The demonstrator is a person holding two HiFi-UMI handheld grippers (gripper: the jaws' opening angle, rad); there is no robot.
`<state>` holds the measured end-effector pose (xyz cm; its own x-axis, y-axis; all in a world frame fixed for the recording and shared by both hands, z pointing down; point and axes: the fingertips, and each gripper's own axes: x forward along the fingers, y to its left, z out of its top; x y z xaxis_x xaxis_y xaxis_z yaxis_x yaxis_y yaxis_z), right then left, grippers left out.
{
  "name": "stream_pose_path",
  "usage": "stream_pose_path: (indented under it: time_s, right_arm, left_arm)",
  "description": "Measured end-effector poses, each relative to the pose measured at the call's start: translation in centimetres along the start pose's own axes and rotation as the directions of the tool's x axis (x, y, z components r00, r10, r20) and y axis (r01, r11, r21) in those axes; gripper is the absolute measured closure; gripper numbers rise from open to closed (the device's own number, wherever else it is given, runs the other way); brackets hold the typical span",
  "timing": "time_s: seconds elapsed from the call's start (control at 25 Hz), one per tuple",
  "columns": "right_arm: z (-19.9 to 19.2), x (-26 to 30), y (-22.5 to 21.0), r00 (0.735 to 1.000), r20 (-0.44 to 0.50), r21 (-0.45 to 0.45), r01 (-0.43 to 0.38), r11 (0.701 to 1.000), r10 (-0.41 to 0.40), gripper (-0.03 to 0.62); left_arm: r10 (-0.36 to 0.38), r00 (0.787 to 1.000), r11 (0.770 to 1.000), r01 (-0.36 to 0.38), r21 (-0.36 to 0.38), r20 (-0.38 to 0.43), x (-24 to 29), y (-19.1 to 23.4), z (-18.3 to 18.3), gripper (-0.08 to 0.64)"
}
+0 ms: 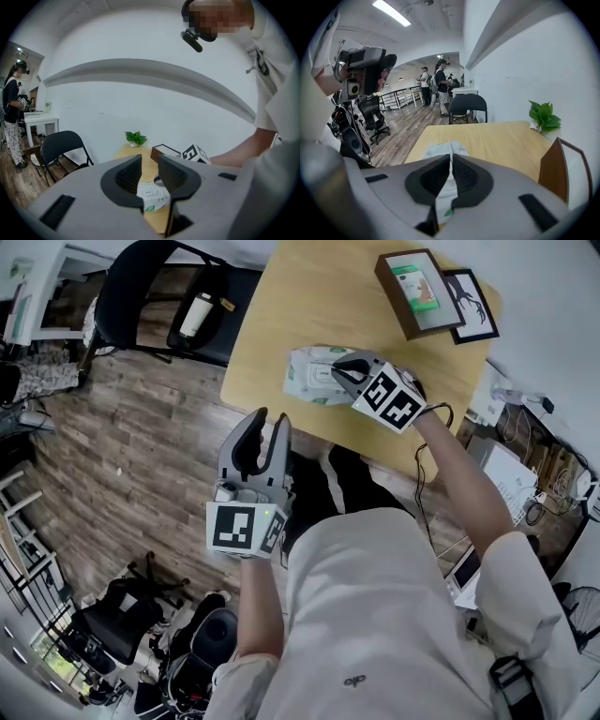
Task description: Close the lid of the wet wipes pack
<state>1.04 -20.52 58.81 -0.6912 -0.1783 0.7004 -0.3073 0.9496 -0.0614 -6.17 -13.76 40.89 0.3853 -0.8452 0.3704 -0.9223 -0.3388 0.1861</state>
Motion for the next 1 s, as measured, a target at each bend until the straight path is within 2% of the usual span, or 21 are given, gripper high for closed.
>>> stream_pose_path:
  time_s: [1.0]
  right_arm:
    - [-2.4,1.5,2.7,0.996,-0.067,-0.007,-0.066,0.998,0.065,0.561]
  left_arm:
    - [0.006,1.0,1.0,-0.006,0.003,-0.027,0.0,0.1,-1.0,0.451]
